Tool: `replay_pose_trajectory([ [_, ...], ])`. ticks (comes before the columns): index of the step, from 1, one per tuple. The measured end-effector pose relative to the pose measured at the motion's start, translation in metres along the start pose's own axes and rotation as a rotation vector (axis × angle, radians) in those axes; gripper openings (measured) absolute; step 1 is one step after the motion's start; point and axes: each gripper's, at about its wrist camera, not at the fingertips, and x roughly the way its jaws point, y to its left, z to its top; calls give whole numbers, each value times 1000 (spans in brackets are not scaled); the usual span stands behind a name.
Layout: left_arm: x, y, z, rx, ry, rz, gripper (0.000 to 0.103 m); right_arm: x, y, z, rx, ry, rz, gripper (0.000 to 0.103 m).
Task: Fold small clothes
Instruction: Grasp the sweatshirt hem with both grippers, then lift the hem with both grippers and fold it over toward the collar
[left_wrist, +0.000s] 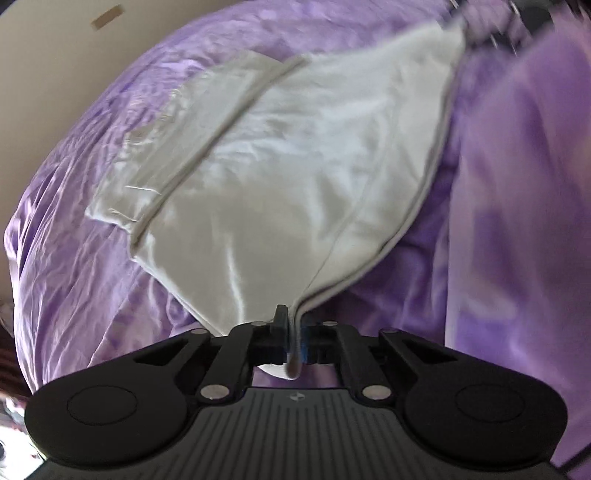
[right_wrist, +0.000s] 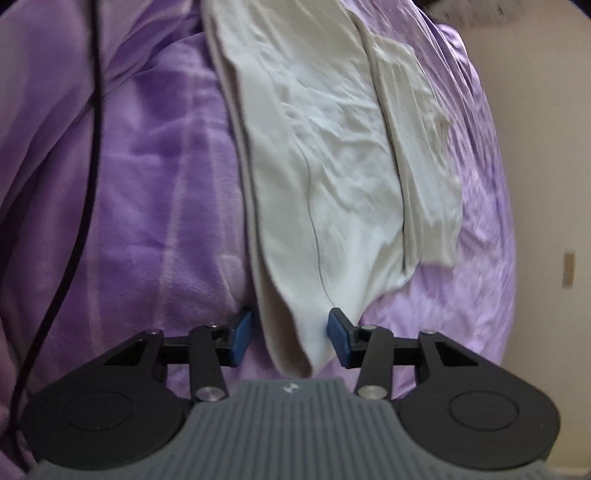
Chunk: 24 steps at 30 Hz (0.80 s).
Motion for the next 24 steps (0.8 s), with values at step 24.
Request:
replay_pose_trajectory([
  [24, -129, 32, 46, -97, -323, 384, 3, -99, -91, -4, 445, -170, -401, 0],
])
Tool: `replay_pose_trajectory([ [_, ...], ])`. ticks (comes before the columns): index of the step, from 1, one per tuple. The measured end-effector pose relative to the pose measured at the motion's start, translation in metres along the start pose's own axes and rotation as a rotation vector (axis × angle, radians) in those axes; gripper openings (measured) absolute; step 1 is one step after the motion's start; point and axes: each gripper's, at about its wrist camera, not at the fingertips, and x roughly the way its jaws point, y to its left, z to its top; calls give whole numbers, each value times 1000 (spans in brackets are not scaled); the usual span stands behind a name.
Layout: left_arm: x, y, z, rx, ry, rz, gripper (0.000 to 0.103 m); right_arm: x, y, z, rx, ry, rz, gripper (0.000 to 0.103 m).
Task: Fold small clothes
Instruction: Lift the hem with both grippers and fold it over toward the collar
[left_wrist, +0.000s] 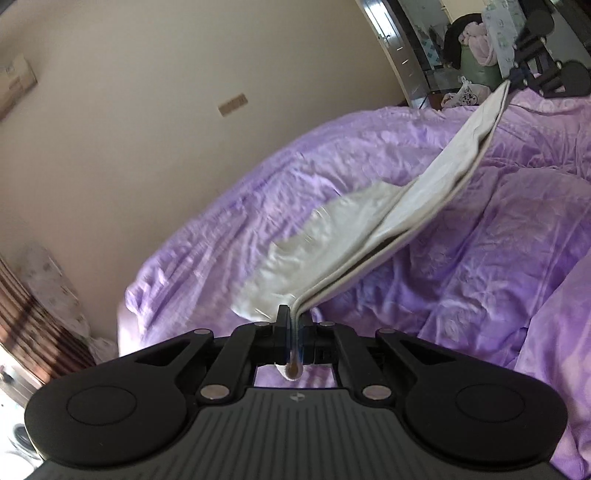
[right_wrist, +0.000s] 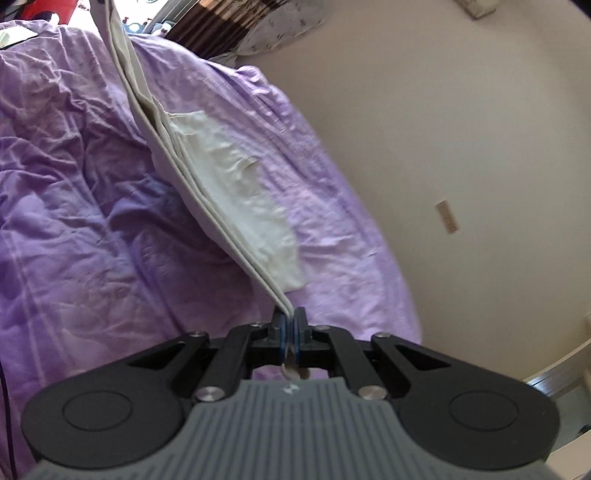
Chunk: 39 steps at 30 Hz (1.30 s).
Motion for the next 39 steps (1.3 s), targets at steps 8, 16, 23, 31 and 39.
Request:
replay_pose_trajectory([
  [8, -43, 11, 21, 22, -10, 54, 3, -63, -17, 19, -15, -74, -23, 0],
  [16, -16, 10, 22, 48, 20, 68, 3, -53, -16, 22, 31, -79, -21, 0],
  [23, 27, 31, 38, 42, 13, 108, 3, -9, -37, 33, 87, -47, -27, 0],
  [31, 107, 59, 64, 58, 54, 152, 3, 63, -72, 50, 159, -21, -20, 0],
  [39, 206, 71, 63, 82, 144, 179, 3, 169, -94, 63, 226, 6, 31, 0],
])
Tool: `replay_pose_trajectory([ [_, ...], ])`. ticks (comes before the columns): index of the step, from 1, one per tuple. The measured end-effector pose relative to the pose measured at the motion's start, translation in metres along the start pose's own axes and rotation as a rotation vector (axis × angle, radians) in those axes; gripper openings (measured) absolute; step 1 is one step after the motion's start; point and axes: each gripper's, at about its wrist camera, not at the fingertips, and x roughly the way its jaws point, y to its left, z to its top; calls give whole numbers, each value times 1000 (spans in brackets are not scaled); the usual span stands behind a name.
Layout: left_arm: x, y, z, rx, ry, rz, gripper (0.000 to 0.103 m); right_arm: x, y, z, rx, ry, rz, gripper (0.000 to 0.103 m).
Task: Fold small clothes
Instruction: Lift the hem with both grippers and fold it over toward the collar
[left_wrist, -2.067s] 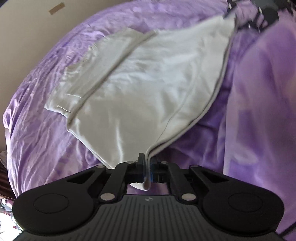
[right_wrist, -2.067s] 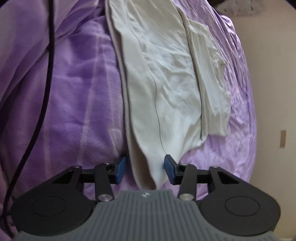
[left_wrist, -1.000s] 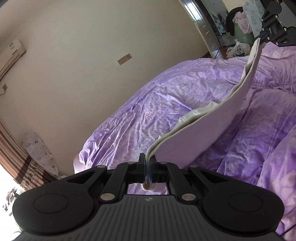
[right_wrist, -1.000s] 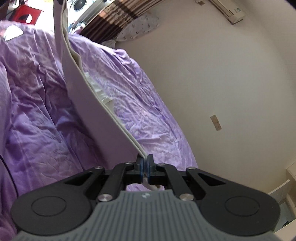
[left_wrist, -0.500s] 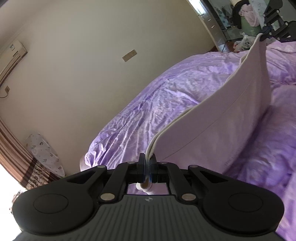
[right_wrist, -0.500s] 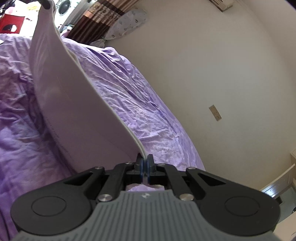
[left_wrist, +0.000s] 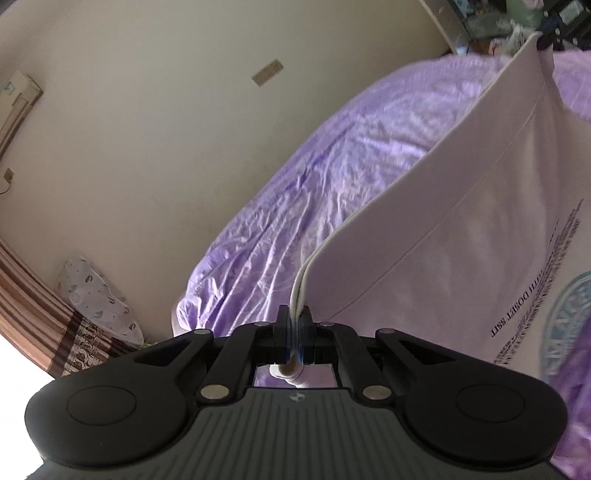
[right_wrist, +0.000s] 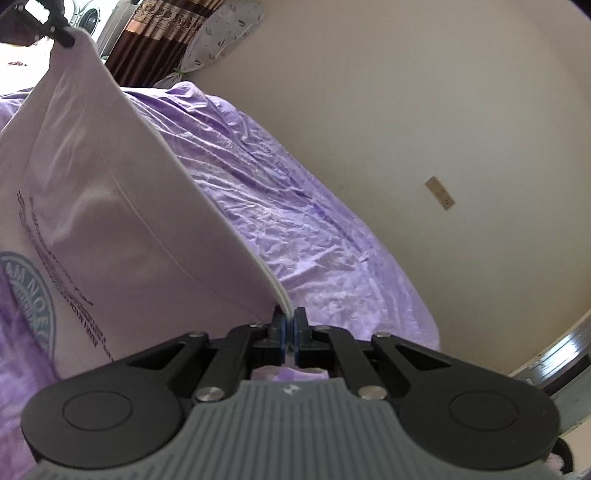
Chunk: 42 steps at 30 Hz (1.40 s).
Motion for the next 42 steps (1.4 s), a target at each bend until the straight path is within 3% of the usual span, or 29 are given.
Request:
replay_pose_trajectory([
  [13, 171, -44, -50, -22, 190, -174, 4, 217, 37, -24, 65, 159, 145, 0],
  [19, 222, -60, -66, -25, 211, -188, 4, 290, 64, -44, 53, 218, 166, 0],
  [28, 244, -59, -76, -108, 201, -201, 4, 323, 76, -55, 61, 230, 161, 0],
  [34, 224, -33, -70, -224, 148, -203, 3, 302, 72, -52, 87, 195, 118, 0],
  [39, 236, -34, -64, -218, 180, -203, 3, 293, 61, -41, 108, 164, 95, 0],
  [41, 245, -38, -65, -219, 204, -214, 6, 305, 60, -42, 138, 189, 109, 0],
  [42, 249, -39, -67, -230, 214, -205, 16, 312, 62, -44, 148, 203, 120, 0],
])
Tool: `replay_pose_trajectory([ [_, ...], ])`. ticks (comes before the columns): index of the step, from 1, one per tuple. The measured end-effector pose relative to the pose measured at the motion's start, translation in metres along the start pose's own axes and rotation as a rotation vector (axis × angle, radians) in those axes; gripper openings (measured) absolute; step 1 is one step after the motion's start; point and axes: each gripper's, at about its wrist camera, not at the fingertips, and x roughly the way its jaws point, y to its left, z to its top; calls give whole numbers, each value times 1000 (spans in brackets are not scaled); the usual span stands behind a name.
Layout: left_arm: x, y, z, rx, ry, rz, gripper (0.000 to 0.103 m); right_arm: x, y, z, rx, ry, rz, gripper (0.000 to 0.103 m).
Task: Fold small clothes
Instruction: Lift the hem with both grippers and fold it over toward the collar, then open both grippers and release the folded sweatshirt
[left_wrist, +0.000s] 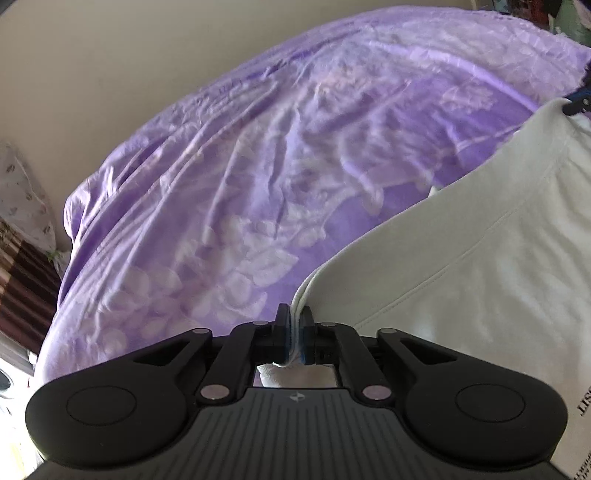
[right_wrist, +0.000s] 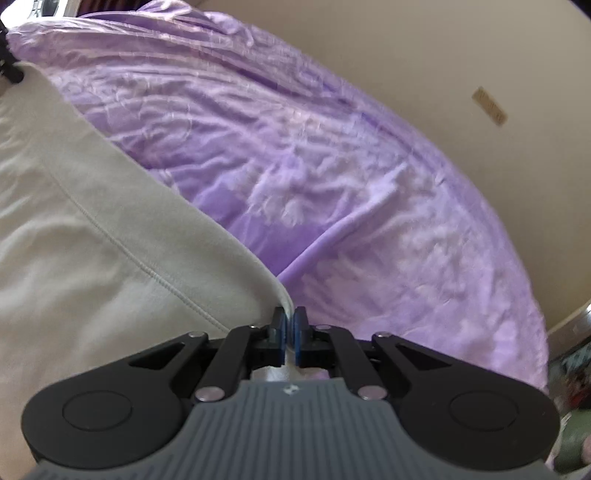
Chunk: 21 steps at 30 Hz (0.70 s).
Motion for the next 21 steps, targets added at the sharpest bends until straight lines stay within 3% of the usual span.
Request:
replay_pose_trajectory([
  [2, 0, 2, -3, -28, -4, 8, 26, 9, 2, -3, 13, 18, 9, 0],
  [4, -5, 6, -5, -48, -12, 11, 40, 9, 1, -6, 34, 11, 0, 10],
  [6, -15, 12, -6, -82, -9, 12, 50, 1, -5, -7, 83, -1, 0, 35],
  [8, -29, 19, -8, -129, -7, 8, 51, -12, -14, -5, 144, -8, -2, 42],
  [17, -139, 31, -36, -363, 4, -76, 51, -102, -15, -26, 388, 57, 112, 46],
  [19, -163, 30, -50, -441, -9, -86, 60, -128, -8, -40, 439, 66, 128, 47],
  [21, -183, 26, -67, -508, -13, -92, 64, -150, -2, -56, 494, 67, 143, 55],
])
